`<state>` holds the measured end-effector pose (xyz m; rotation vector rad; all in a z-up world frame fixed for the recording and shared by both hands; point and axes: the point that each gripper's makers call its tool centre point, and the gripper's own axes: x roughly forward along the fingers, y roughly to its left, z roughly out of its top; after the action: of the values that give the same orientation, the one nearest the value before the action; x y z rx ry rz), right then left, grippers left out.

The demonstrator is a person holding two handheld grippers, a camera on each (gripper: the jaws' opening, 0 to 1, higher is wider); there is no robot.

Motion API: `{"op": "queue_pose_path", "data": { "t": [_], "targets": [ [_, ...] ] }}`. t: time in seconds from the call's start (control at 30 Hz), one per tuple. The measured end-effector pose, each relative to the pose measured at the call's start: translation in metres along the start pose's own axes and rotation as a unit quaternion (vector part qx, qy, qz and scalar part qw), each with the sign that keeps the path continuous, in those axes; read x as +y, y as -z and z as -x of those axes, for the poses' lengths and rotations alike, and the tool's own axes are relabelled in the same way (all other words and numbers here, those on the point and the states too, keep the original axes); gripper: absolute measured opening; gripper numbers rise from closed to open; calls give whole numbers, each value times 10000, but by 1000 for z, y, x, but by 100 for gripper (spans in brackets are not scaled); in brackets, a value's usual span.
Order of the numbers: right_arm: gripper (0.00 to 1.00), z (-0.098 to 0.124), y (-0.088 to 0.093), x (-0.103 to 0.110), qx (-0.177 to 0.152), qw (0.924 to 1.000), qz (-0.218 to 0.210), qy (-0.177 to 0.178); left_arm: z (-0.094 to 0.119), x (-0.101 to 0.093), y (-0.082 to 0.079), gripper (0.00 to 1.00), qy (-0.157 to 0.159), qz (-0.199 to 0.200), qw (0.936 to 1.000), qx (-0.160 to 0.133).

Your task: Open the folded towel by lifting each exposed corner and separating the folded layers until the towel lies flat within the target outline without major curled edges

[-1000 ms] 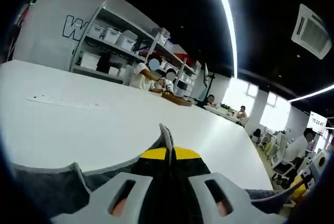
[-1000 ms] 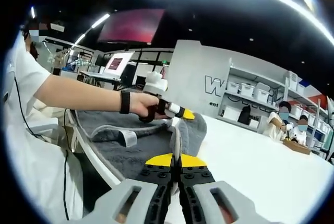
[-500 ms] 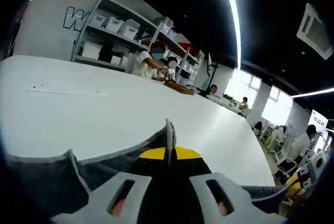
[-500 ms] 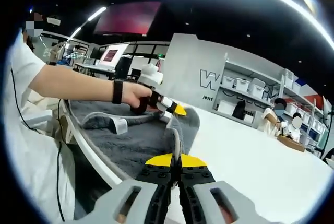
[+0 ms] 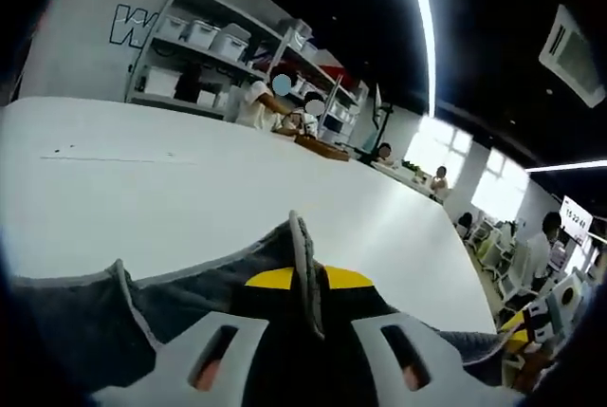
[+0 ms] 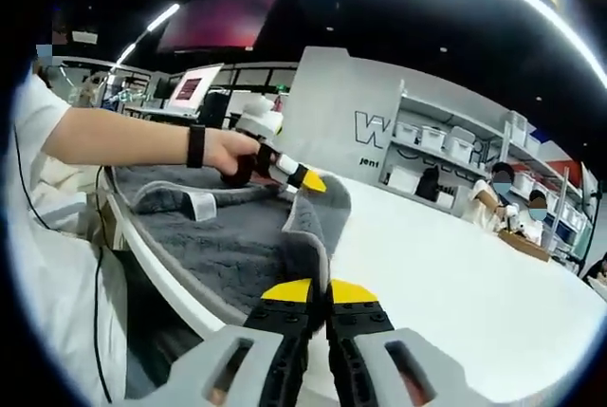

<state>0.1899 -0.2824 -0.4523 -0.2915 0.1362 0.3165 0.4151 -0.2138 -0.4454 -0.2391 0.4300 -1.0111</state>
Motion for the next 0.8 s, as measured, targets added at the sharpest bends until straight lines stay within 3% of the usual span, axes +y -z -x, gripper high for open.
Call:
{"op": "queue_pose_path", "data": {
  "t": [0.13, 0.53, 0.8],
  "targets": [
    [7, -1, -7, 3, -70, 10000, 39, -52, 0, 0, 1, 7, -8, -52, 10000, 26],
    [8, -3, -26, 25, -261, 9982, 236, -480, -1, 3, 1, 7, -10, -34, 10000, 43],
    [7, -10, -34, 27, -282, 9973, 424, -527, -2, 4, -1, 7, -10, -34, 10000, 42]
  ]
}}
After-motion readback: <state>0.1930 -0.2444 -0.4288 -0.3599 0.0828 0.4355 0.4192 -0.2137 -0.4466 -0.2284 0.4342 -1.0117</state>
